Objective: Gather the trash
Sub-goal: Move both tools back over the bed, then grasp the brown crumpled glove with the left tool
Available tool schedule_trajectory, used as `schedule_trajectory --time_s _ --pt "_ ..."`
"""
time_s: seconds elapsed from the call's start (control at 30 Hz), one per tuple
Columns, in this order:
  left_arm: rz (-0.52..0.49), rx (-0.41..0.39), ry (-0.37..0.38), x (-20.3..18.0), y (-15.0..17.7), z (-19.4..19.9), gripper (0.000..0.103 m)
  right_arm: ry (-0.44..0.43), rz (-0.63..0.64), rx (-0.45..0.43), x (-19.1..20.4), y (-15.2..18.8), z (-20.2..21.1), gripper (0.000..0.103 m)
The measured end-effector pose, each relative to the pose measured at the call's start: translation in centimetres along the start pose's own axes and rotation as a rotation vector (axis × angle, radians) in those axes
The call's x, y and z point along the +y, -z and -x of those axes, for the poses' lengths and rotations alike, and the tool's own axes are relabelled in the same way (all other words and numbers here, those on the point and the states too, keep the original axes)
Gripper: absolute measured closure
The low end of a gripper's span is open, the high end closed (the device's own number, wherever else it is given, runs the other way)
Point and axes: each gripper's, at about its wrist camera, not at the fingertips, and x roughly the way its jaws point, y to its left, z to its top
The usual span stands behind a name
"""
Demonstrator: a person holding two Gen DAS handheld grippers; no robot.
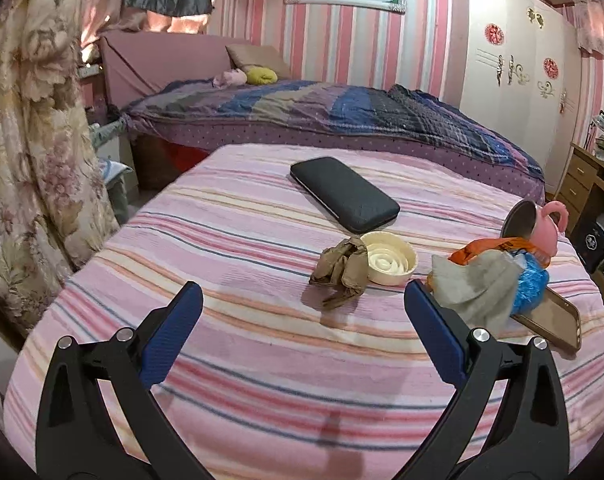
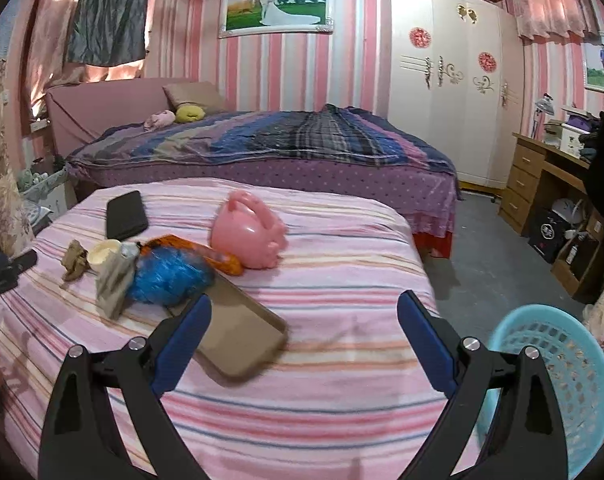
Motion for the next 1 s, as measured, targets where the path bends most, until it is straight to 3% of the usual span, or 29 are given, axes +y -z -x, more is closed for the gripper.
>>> schedule_trajectory --time_s 0.2,0.33,0.4,0.47,0.53,0.67,0.87,1.0 --pt "-0.065 0.056 0.011 -1.3 -0.7 -3.0 0.007 0.000 0.055 0.010 2.1 -0.2 -1.7 0.011" --pt "-0.076 0.079 0.051 -1.7 -1.6 -4.7 0.013 0.010 0.065 0.043 2.8 -0.5 -3.0 0.011" --pt "-0.100 0.109 0.065 -2.1 -1.6 -5.6 0.023 -0.012 0.052 0.069 2.6 -0.6 -3.5 0.011" --pt "-0.097 0.155 0.110 -2.1 -1.5 -6.5 0.047 -0.017 0.046 0.081 2.4 -0.6 -3.7 0.011" --pt "-0.078 0.173 0.137 -1.7 -1.5 -6.9 0.059 -0.018 0.046 0.088 2.2 -0.4 -4.0 0.011" --pt "-0.061 0.127 0.147 -1.4 -1.4 -5.8 0.059 -0.055 0.030 0.117 2.2 0.2 -5.0 0.011" --pt "-0.076 0.029 0.066 -0.7 -0.5 -2.4 0.059 -0.068 0.065 0.121 3.4 0.5 -5.6 0.011" --pt "-0.044 0.026 0.054 0.2 0.0 -1.9 0.059 -0.093 0.086 0.134 4.8 0.2 -6.4 0.011"
